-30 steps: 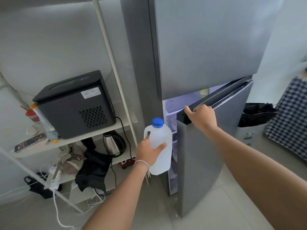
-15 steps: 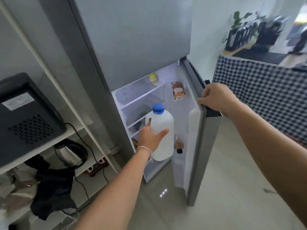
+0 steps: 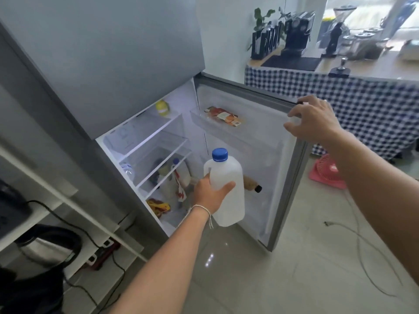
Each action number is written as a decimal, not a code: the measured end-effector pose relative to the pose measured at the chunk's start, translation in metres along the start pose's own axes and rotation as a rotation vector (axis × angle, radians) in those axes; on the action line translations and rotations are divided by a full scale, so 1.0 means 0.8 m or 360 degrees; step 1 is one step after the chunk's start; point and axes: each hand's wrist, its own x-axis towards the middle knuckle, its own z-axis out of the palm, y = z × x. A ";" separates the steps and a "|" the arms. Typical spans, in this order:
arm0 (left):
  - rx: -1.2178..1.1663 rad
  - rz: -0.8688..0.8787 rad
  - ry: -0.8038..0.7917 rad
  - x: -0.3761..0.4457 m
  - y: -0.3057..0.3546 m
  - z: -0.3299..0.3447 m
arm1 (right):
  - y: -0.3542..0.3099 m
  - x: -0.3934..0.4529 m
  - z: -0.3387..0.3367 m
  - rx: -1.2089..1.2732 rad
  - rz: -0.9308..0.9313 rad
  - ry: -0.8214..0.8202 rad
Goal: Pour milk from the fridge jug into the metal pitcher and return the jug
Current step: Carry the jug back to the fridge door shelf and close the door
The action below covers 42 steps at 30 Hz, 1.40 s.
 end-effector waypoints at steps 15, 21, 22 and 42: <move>0.0031 -0.0061 -0.0272 0.057 -0.105 0.078 | -0.079 -0.150 0.296 0.1475 0.0277 -0.0698; 0.0144 0.0035 -0.0638 0.128 -0.168 0.154 | -0.019 -0.126 0.391 0.1730 0.0514 -0.0739; 0.0188 0.0080 -0.0709 0.141 -0.181 0.172 | -0.005 -0.121 0.411 0.1765 0.0538 -0.0733; 0.0558 0.0130 -0.1174 0.352 -0.390 0.389 | 0.099 -0.052 0.700 0.1546 0.0977 -0.0237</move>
